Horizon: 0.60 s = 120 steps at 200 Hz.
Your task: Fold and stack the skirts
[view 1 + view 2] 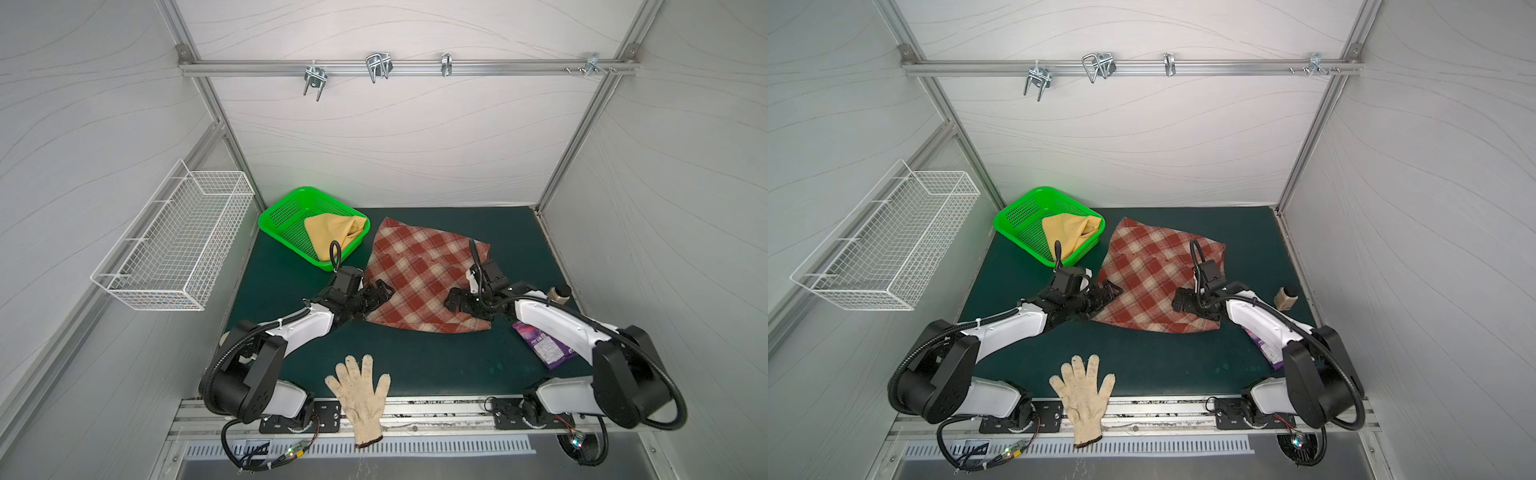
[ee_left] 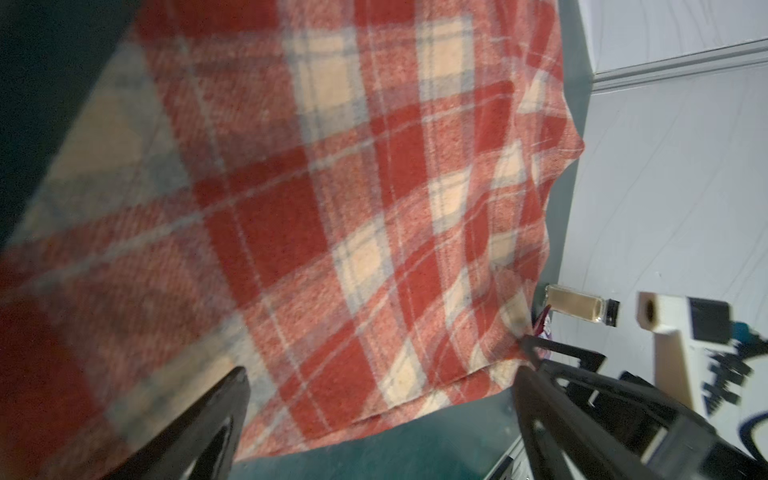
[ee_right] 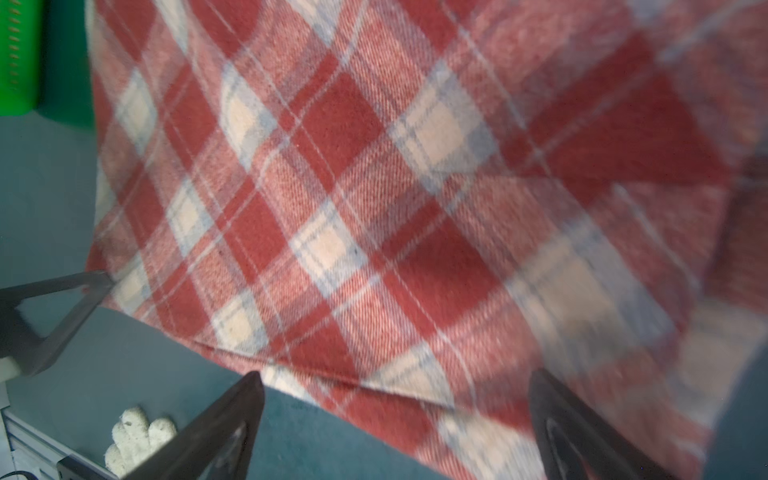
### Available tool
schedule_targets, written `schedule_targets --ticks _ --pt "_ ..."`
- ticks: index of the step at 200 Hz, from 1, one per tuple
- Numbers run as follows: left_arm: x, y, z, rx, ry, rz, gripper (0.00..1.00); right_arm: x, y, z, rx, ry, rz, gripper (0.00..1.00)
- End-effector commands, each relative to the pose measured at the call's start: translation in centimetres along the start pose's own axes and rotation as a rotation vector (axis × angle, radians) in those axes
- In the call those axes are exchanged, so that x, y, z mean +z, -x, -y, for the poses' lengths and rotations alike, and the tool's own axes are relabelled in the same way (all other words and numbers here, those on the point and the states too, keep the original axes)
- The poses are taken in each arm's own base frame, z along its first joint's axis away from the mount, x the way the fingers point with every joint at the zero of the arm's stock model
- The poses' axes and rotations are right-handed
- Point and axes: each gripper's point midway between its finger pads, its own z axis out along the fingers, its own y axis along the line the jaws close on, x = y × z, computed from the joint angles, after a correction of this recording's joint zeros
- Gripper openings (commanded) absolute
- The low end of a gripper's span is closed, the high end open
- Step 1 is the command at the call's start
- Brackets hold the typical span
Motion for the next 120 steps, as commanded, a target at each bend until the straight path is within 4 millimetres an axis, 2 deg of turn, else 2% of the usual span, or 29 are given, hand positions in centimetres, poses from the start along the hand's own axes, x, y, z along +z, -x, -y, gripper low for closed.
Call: schedule_targets --ticks 1,34,73,120 --pt "0.4 1.0 0.0 0.039 -0.002 0.047 0.99 -0.8 0.7 0.5 0.012 -0.035 0.069 0.99" --pt "1.5 0.7 -1.0 0.036 0.024 0.029 0.99 -0.9 -0.5 1.5 0.023 -0.060 0.072 0.99" --pt "2.7 0.4 -2.2 0.025 0.042 0.013 0.99 -2.1 0.1 3.1 0.038 -0.123 0.141 0.99" --pt "3.2 0.2 -2.3 0.011 0.035 0.002 0.99 -1.3 1.2 4.9 0.103 -0.156 0.145 0.97"
